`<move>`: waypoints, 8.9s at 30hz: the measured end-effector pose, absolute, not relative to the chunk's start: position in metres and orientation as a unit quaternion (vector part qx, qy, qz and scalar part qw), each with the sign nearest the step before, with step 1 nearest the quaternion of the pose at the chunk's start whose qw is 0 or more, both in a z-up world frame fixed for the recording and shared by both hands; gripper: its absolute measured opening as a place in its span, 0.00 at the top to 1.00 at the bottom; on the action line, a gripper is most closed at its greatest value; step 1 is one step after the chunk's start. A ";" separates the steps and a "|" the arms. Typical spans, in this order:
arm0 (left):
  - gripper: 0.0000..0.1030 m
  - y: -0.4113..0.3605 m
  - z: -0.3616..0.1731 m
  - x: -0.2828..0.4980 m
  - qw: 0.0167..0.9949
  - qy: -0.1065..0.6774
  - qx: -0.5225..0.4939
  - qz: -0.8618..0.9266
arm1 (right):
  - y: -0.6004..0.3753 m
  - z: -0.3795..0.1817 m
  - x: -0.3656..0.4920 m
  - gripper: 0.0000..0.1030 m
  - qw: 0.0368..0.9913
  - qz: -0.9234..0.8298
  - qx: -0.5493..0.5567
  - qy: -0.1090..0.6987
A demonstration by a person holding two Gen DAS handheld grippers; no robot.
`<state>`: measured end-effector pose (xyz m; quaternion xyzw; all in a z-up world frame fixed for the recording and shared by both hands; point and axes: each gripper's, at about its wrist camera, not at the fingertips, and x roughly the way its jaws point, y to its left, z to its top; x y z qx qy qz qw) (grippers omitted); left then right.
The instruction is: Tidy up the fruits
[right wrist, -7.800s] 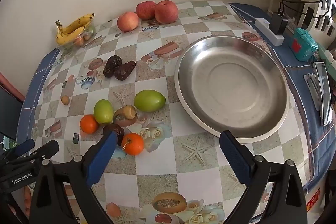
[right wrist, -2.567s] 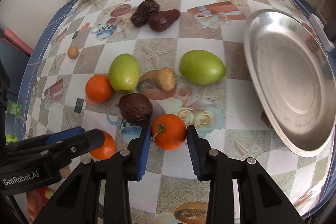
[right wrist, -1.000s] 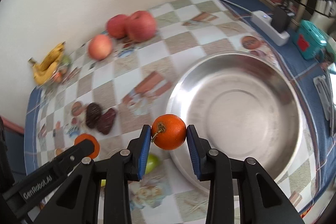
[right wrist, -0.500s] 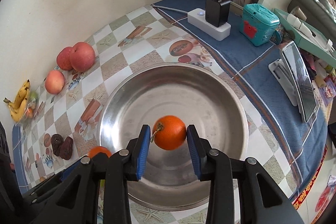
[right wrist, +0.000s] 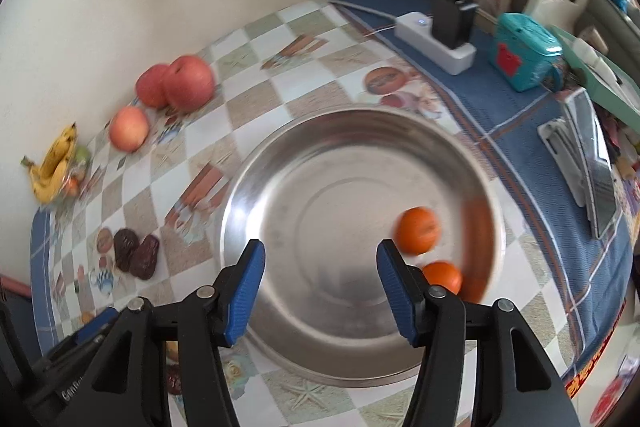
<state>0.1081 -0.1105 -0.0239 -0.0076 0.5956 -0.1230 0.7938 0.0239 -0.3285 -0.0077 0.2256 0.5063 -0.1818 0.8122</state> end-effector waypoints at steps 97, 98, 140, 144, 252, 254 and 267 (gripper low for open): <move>0.62 0.021 -0.061 0.069 0.764 0.620 -0.167 -0.067 | -0.150 -0.045 0.031 0.61 0.795 0.045 0.087 0.599; 0.62 0.021 -0.062 0.068 0.763 0.620 -0.168 -0.067 | -0.149 -0.048 0.030 0.61 0.792 0.046 0.086 0.602; 0.62 0.031 -0.067 0.062 0.755 0.624 -0.196 -0.058 | -0.145 -0.047 0.014 0.63 0.804 0.053 0.096 0.585; 0.62 0.028 -0.063 0.063 0.760 0.619 -0.190 -0.061 | -0.167 -0.034 0.021 0.63 0.816 0.025 0.119 0.566; 0.62 -0.094 -0.017 0.127 0.779 0.590 -0.141 -0.162 | -0.278 -0.016 0.074 0.64 0.812 -0.114 0.183 0.543; 0.62 -0.122 -0.017 0.119 0.774 0.591 -0.111 -0.199 | -0.295 -0.017 0.065 0.64 0.807 -0.145 0.181 0.543; 0.49 -0.216 -0.022 0.072 0.745 0.578 -0.038 -0.331 | -0.350 0.003 0.033 0.62 0.812 -0.194 0.239 0.496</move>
